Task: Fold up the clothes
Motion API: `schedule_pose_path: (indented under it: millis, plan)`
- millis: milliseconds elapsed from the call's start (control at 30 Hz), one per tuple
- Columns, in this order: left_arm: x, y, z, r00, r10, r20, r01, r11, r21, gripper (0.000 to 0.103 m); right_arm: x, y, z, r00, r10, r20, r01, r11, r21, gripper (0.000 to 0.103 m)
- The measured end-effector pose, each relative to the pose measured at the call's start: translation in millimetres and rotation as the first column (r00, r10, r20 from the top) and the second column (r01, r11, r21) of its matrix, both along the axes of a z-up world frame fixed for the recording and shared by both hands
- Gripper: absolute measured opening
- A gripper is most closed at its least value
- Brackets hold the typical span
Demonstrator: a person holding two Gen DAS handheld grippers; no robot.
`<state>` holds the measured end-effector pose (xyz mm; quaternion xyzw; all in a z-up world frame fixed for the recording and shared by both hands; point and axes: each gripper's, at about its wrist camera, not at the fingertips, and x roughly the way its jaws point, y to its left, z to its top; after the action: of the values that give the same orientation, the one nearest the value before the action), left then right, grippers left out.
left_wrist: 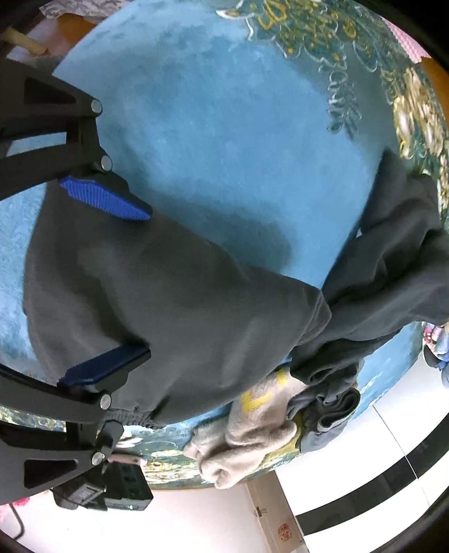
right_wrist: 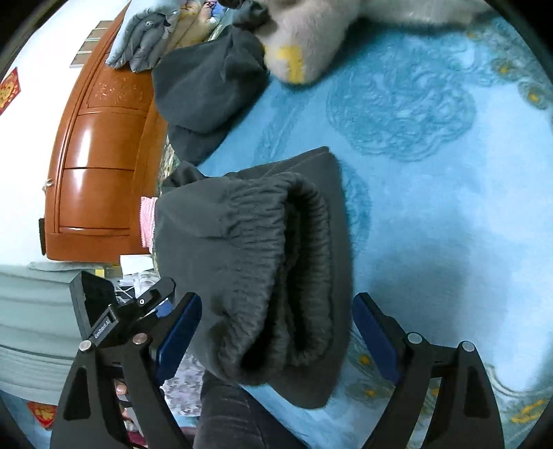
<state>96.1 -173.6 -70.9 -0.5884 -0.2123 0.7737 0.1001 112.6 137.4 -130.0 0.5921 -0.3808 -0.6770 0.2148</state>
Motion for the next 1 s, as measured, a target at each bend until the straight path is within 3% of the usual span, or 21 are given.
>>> schedule_pose_path:
  millis: [133,333,500,600,767,1000]
  plan:
    - [-7.0,1.3,-6.8,1.0,-0.003,0.017,0.003,1.0,0.014,0.08,-13.8,-7.6,-4.6,1.0,-0.004,-0.02,0.005,1.0,0.02,0.095]
    - [-15.0,1.7,-14.7,0.999,-0.002,0.034,0.001,0.999,0.034,0.08,-19.2,-9.1,-8.6,1.0,-0.031,0.006,0.031,0.999,0.029,0.094]
    - [-14.4,-0.8,-13.8,1.0,-0.014,0.026,0.013,0.999,0.043,0.074,-16.5,-4.2,-7.7,0.999,-0.049,0.019,0.048,0.998,0.029,0.07]
    - [-9.7,-2.0,-7.5,0.999,-0.032,0.0,0.032,0.999,0.038,0.064,-14.0,-4.8,-2.3,0.999,-0.037,0.007,0.037,0.999,0.03,0.057]
    - [-3.0,-8.9,4.7,0.999,-0.026,-0.033,0.028,0.998,0.05,0.053,-12.9,-4.8,14.3,0.999,-0.005,-0.032,0.006,1.0,0.024,0.05]
    - [0.4,-10.1,9.3,0.999,0.005,-0.036,-0.003,0.998,0.062,0.05,-10.6,-5.1,25.4,0.998,0.029,-0.058,-0.027,0.999,0.027,0.047]
